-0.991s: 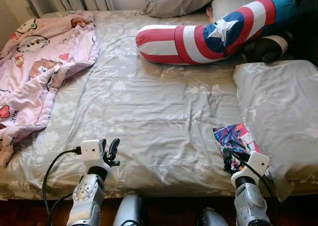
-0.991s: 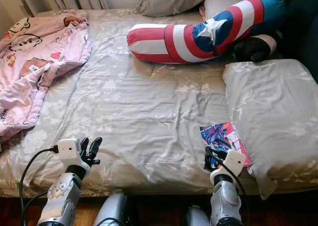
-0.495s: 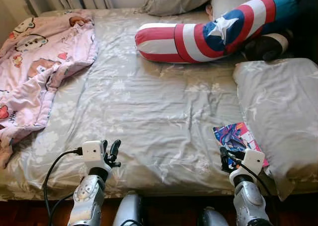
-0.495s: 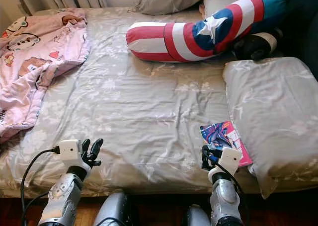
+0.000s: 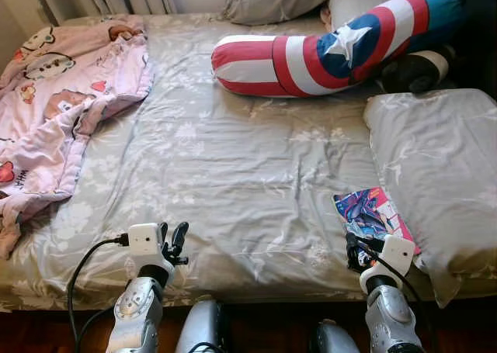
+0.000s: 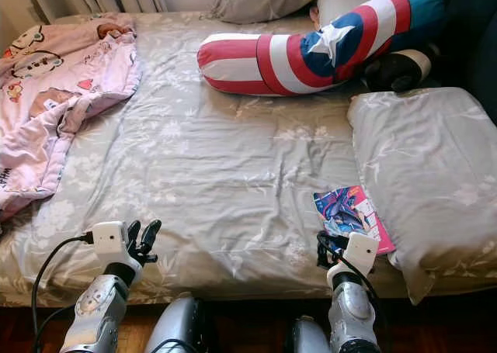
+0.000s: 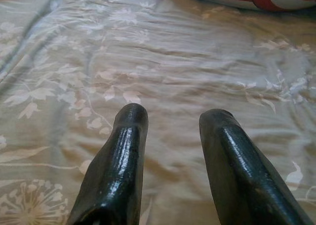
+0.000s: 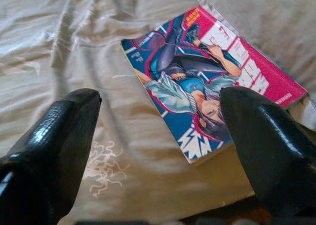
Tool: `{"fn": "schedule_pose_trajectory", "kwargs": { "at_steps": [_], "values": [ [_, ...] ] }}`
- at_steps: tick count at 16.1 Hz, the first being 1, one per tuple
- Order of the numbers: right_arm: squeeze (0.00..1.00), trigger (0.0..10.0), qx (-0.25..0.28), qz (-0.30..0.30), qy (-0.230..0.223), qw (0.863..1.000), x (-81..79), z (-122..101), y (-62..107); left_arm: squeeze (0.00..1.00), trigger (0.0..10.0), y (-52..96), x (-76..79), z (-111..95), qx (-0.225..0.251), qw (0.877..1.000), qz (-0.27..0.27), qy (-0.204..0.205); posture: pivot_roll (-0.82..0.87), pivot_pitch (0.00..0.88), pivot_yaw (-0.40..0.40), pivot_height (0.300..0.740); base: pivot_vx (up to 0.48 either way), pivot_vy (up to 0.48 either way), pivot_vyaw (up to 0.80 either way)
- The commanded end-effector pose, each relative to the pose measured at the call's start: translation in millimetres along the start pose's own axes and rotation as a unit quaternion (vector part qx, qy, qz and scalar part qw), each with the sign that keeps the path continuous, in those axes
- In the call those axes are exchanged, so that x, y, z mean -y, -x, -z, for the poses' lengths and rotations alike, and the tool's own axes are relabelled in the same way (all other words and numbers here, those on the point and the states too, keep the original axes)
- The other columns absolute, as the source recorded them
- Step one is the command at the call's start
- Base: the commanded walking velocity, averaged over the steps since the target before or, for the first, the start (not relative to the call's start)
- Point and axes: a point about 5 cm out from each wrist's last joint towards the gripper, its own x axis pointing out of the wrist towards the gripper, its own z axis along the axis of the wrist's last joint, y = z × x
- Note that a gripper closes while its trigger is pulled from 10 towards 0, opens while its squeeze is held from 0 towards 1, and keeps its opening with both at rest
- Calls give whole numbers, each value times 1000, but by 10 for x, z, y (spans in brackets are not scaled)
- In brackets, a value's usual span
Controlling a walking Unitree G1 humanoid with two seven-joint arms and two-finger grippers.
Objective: Clean up the room
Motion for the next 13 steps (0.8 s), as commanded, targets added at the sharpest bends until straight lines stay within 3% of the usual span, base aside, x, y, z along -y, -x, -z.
{"fn": "schedule_pose_trajectory", "kwargs": {
  "at_steps": [1,4,7,13],
  "values": [
    [0,10000,-13,14,-14,1000,35,80,41,0,10000,43,-36,37,-11,1000,-2,-4,71,184,63,612,0,0,0],
    [0,10000,-31,30,-31,999,56,132,51,0,10000,63,-44,32,-12,1000,1,-8,85,194,72,612,0,0,0],
    [0,10000,-56,69,-96,991,125,195,62,0,10000,107,-74,9,-12,1000,7,-23,105,210,86,612,0,0,0],
    [0,10000,-53,83,-160,982,126,107,-15,0,10000,200,-88,-39,-15,999,19,-42,135,249,115,612,0,0,0]
  ]
}}
